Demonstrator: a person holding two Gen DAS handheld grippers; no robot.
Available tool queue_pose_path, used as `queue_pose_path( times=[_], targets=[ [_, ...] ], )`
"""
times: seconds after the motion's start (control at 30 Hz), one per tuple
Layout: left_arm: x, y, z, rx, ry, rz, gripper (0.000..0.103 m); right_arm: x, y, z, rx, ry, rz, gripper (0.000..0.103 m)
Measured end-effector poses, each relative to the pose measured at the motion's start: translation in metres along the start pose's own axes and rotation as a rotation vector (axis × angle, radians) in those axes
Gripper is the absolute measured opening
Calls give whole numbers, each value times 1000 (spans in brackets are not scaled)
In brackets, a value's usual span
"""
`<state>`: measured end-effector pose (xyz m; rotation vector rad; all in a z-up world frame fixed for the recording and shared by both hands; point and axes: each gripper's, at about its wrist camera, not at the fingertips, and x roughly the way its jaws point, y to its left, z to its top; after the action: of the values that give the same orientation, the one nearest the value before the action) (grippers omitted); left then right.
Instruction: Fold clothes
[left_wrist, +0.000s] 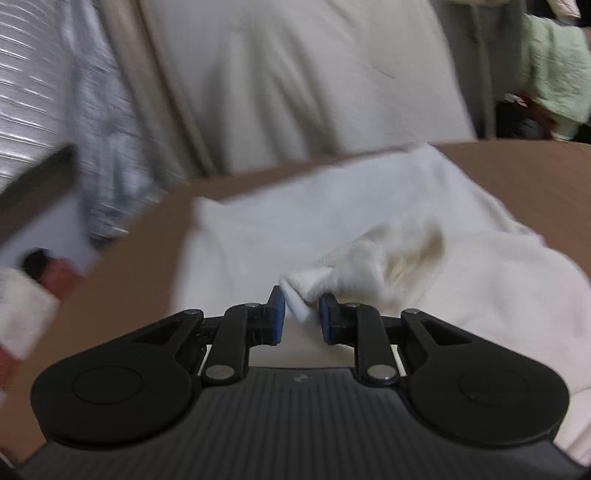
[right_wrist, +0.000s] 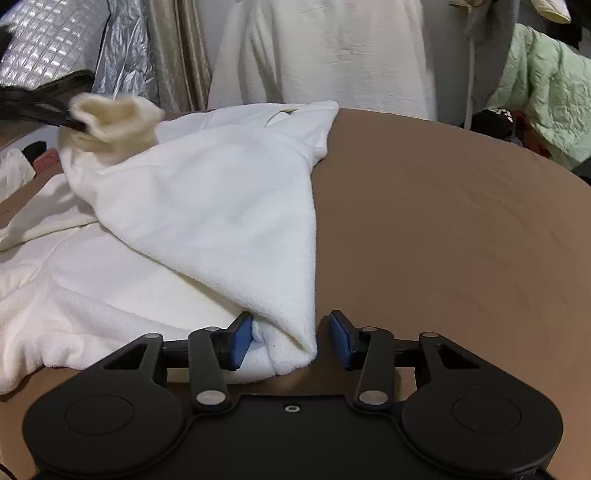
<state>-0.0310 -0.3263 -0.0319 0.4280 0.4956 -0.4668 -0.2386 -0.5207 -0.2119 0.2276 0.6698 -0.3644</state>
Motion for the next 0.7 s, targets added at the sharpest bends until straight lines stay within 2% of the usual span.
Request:
queue_pose_path(
  times=[0.03, 0.13, 0.2, 0.23, 0.3, 0.37, 0.43, 0.5, 0.57, 0.63, 0.7],
  targets=[
    [-2, 10, -6, -14, 16, 16, 22, 1, -1, -1, 9, -3, 2, 49],
    [15, 38, -30, -97, 169, 50, 25, 4, -1, -2, 24, -5, 0, 50],
    [27, 55, -48, -177, 249, 36, 30, 3, 1, -3, 18, -7, -8, 50],
    [33, 63, -56, -222, 285, 23, 39, 2, 2, -3, 16, -7, -12, 51],
    [45, 78, -62, -323, 338, -36, 51, 0, 2, -3, 24, -11, -19, 51],
    [61, 93, -58, -394, 387, -91, 52, -5, 4, -2, 21, -33, -37, 52],
    [73, 108, -48, -432, 404, -113, 59, -12, 14, 0, -40, -79, -80, 55],
    [77, 120, -38, -447, 380, -106, 68, -13, 21, 3, -96, -100, -112, 57],
    [86, 129, -27, -433, 329, -115, 77, -6, 25, 8, -107, -83, -134, 58],
    [100, 132, -29, -443, 305, -150, 90, 3, 24, 8, -79, -57, -141, 59],
    [123, 135, -38, -527, 384, -167, 90, 12, 18, 5, -15, -32, -142, 64]
  ],
)
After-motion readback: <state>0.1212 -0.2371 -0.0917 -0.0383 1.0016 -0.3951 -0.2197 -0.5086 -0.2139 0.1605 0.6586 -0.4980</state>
